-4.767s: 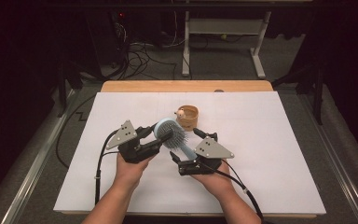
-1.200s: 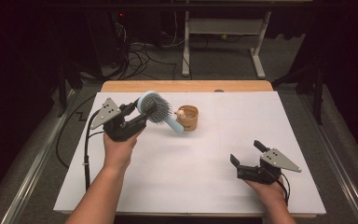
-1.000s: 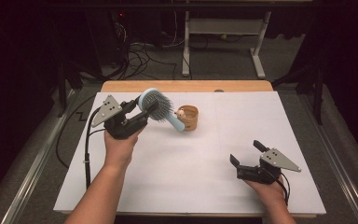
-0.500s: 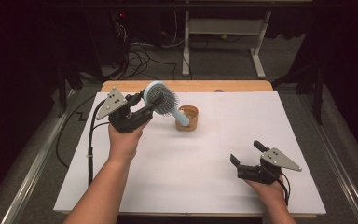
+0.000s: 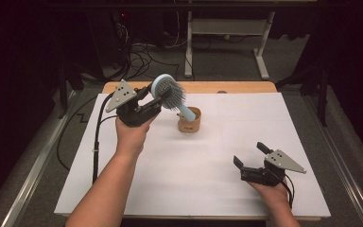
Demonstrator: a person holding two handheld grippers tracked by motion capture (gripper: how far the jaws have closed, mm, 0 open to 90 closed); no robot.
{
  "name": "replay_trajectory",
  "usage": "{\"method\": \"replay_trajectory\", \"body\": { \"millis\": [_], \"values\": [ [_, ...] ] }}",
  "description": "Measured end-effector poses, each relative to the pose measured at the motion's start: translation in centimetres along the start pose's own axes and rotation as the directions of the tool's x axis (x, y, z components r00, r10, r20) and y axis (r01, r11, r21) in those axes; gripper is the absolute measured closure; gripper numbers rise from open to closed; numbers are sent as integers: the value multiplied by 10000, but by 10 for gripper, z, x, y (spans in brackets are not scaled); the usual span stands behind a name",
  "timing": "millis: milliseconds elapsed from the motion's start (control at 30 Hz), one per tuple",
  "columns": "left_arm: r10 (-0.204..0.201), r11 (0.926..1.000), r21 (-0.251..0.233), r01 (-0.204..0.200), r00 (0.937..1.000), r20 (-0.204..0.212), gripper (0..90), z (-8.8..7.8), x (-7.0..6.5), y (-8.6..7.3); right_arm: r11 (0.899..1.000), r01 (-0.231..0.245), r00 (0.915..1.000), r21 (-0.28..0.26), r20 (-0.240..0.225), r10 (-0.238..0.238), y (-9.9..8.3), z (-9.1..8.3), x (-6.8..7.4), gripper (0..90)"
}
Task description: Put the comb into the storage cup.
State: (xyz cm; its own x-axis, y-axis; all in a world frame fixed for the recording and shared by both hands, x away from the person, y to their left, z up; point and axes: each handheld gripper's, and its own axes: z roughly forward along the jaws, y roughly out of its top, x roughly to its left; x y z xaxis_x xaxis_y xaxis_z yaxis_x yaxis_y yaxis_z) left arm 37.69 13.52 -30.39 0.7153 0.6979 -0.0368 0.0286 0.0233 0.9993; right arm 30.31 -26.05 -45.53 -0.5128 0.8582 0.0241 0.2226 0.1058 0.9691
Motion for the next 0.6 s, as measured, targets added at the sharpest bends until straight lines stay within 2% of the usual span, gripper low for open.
{"method": "replay_trajectory", "body": {
  "millis": [333, 600],
  "values": [
    [-108, 9999, 100, 110, 9999, -127, 571, 19, 11, 2, 9998, -117, 9999, -175, 3, 117, 2, -1, -2, 1],
    [-208, 9996, 207, 212, 9995, -240, 571, 32, 14, -4, 9995, -164, 9999, -251, 9, 165, 2, -2, -3, 1]
  ]
}}
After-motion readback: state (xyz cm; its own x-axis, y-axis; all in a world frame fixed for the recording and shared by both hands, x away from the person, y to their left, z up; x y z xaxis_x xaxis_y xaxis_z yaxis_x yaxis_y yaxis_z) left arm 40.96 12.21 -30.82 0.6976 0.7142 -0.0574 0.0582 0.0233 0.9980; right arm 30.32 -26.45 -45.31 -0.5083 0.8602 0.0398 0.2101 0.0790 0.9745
